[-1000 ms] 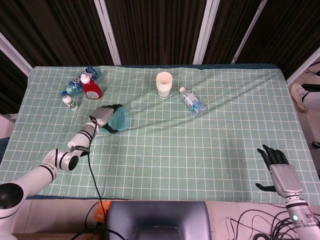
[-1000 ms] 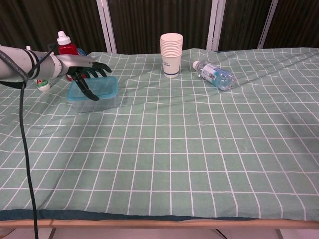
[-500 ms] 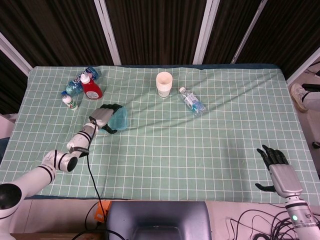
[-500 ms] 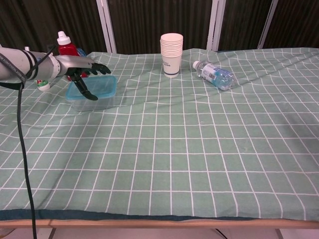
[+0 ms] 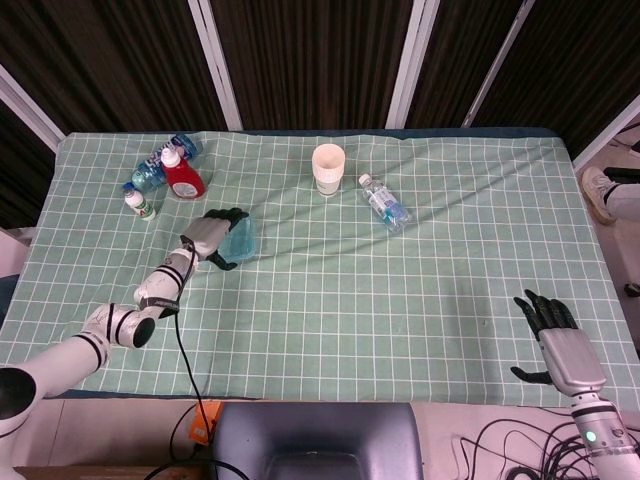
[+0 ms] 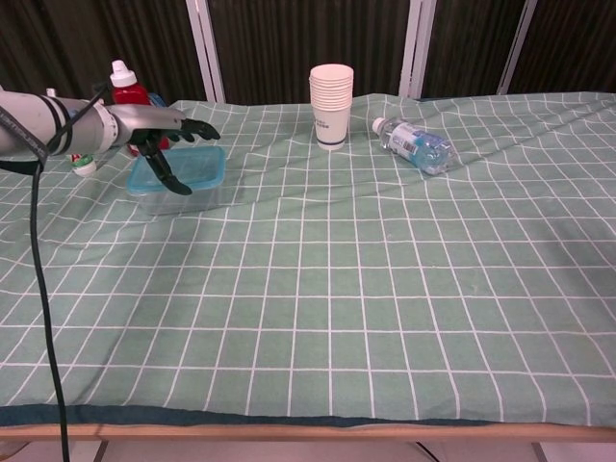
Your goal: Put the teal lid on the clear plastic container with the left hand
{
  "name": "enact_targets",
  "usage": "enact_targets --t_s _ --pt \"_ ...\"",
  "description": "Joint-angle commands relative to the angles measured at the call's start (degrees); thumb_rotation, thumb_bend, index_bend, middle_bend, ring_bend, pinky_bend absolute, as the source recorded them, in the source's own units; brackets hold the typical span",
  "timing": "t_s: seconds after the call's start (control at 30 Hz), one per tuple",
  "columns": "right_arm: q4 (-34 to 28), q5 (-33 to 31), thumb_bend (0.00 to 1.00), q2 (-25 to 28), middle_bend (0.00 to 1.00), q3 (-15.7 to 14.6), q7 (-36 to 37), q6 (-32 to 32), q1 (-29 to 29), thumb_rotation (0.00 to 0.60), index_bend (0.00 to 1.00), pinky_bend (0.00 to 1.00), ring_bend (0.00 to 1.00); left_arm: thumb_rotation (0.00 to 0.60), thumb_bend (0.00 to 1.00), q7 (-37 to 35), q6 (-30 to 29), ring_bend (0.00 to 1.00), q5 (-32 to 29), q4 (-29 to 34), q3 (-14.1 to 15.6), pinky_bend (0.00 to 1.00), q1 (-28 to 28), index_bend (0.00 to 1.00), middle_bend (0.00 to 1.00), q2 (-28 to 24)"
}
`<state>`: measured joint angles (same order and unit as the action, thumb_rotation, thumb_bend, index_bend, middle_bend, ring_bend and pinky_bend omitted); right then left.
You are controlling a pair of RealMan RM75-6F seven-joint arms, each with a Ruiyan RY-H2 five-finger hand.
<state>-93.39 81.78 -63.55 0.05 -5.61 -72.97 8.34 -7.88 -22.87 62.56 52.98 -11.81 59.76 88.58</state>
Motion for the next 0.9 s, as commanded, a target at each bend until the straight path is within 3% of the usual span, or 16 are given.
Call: enact_targets --t_s 0.03,0.17,0.3,0.53,0.9 --pt "0.0 0.1 0.13 0.0 0.00 0.0 0.0 -0.1 0.0 0.600 0.00 0.00 0.00 0.600 0.19 0.9 -7.5 0.00 3.6 8.9 -0.2 0.00 -2.7 0.00 0.00 -4.9" --pt "0.0 0.3 0.13 0.0 0.00 -0.1 -0.1 -0.1 0.0 0.600 0.00 0.00 0.00 0.600 0.19 2.9 -15.7 0.00 6.5 17.3 0.6 0.02 -6.5 0.00 0.05 -9.0" --pt "-0.1 0.5 0.13 -0.2 0.00 -0.3 -0.5 0.1 0.1 0.600 0.00 0.00 0.00 0.600 0.20 6.1 -18.8 0.05 7.0 21.4 2.7 0.06 -9.0 0.00 0.15 -10.8" --pt "-0.3 0.7 0.13 -0.4 0.00 -0.4 -0.8 0.2 0.2 0.600 0.00 0.00 0.00 0.600 0.20 10.5 -20.1 0.07 6.1 20.4 5.5 0.06 -11.3 0.00 0.17 -9.0" --pt "-0.3 0.4 0.13 -0.3 0.00 -0.3 -0.8 0.5 0.3 0.600 0.00 0.00 0.00 0.600 0.21 11.5 -18.5 0.09 5.3 18.1 6.2 0.04 -11.7 0.00 0.20 -7.6"
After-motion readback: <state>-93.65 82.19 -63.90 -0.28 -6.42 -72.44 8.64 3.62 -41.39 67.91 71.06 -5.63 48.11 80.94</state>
